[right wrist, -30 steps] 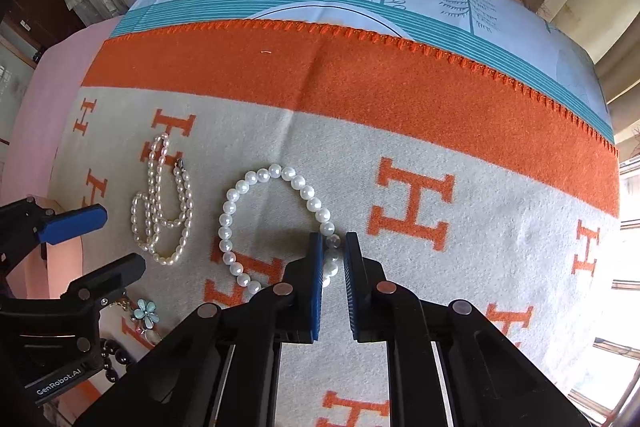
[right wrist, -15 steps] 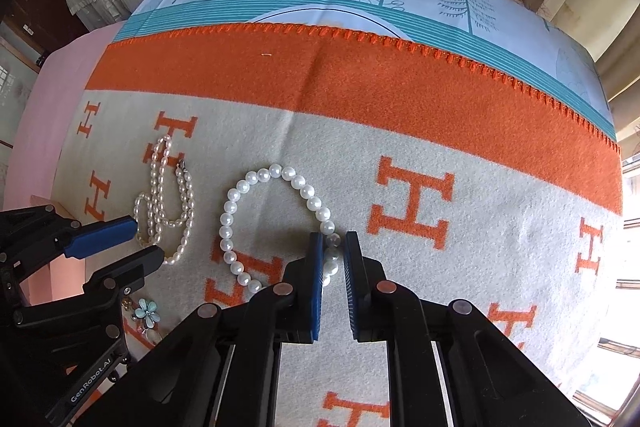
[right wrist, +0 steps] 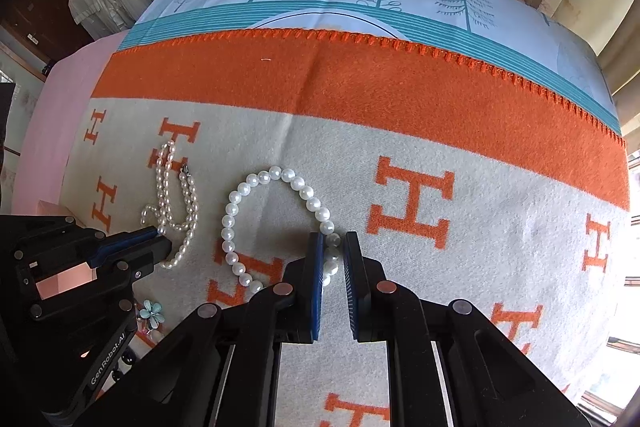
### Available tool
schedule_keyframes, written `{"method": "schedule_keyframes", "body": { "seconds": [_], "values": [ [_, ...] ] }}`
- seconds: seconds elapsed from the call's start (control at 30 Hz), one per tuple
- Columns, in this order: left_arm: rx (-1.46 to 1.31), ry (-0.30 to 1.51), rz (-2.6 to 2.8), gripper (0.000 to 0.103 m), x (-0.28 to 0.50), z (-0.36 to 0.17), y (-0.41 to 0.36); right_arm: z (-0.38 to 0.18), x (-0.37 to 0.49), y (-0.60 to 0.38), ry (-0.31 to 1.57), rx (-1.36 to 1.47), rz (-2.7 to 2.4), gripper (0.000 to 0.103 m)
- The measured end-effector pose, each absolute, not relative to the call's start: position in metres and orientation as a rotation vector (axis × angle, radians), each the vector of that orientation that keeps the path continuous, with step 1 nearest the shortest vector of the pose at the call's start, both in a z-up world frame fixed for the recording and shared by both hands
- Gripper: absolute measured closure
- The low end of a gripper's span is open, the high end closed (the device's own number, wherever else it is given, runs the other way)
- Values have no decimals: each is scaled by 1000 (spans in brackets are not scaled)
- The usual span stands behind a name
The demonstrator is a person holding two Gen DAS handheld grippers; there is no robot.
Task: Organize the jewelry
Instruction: 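Grasp the twisted pearl necklace with the left tool while the right tool holds the pearl bracelet, then lift the necklace with the left tool while the right tool carries the bracelet to the pink box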
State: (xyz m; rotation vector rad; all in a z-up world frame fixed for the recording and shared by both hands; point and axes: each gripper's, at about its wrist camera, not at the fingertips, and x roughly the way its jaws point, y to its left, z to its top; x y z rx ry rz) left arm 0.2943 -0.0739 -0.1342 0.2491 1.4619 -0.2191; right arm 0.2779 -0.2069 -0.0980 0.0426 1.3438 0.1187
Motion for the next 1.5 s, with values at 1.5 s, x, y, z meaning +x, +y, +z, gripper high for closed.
{"method": "schedule_keyframes", "body": {
  "seconds": [1.5],
  "values": [
    [-176, 875, -136, 100, 77, 160, 149, 98, 133, -19, 1034, 35, 403, 95]
  ]
}}
